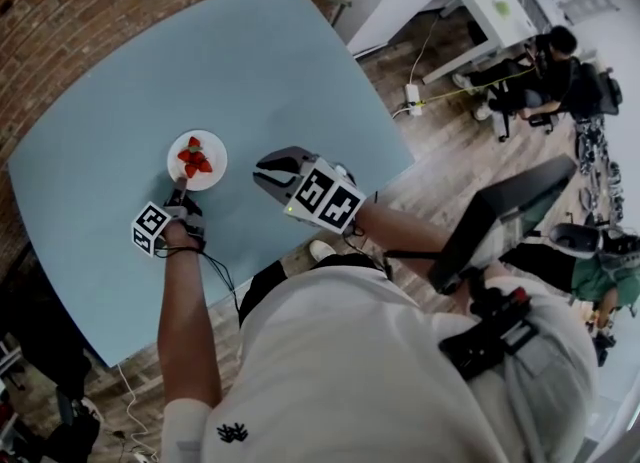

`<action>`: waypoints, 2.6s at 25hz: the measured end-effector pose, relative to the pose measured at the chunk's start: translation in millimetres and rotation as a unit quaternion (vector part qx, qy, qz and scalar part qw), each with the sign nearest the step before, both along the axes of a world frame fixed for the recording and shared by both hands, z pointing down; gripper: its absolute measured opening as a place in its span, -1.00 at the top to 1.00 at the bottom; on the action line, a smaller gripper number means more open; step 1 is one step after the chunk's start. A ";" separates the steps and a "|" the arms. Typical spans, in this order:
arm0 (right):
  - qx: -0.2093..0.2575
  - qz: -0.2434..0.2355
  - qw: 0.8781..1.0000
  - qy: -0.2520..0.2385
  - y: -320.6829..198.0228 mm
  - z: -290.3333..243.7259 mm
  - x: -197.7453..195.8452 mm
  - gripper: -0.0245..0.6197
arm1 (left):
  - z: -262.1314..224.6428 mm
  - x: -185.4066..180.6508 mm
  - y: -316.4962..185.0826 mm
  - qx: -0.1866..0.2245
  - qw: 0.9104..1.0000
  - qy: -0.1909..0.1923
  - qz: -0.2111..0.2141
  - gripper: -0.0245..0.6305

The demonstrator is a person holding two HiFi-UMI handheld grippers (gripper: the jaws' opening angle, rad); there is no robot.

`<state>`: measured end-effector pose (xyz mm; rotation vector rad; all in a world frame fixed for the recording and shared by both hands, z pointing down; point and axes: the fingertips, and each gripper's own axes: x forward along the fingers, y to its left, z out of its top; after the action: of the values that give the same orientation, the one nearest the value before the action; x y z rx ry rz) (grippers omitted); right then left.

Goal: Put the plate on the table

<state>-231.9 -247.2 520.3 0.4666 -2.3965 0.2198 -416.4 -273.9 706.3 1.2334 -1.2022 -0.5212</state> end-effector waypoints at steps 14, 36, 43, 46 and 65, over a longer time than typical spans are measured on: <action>-0.009 -0.006 1.000 -0.001 -7.7 3.5 4.6 0.76 | 8.4 -2.7 -1.2 -0.133 0.947 -0.271 0.107 0.70; 0.000 -0.050 0.998 -0.045 8.7 -21.4 44.9 0.76 | -132.7 81.6 37.3 0.048 0.931 -0.345 0.109 0.45; 0.005 -0.094 0.993 -0.076 41.5 -48.8 75.0 0.77 | -217.7 143.9 91.7 0.145 0.932 -0.318 0.095 0.92; 0.008 -0.115 0.990 -0.086 59.3 -60.2 93.1 0.77 | -241.7 172.1 123.7 0.167 0.930 -0.315 0.094 0.92; 0.033 -0.193 0.975 -0.107 172.0 -100.2 200.6 0.88 | -317.5 328.2 263.1 0.240 0.899 -0.338 0.140 0.92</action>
<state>-31.3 -75.2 420.1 -0.0034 -2.6541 0.0163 -88.2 -10.8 388.8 2.0902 -1.4748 -0.1631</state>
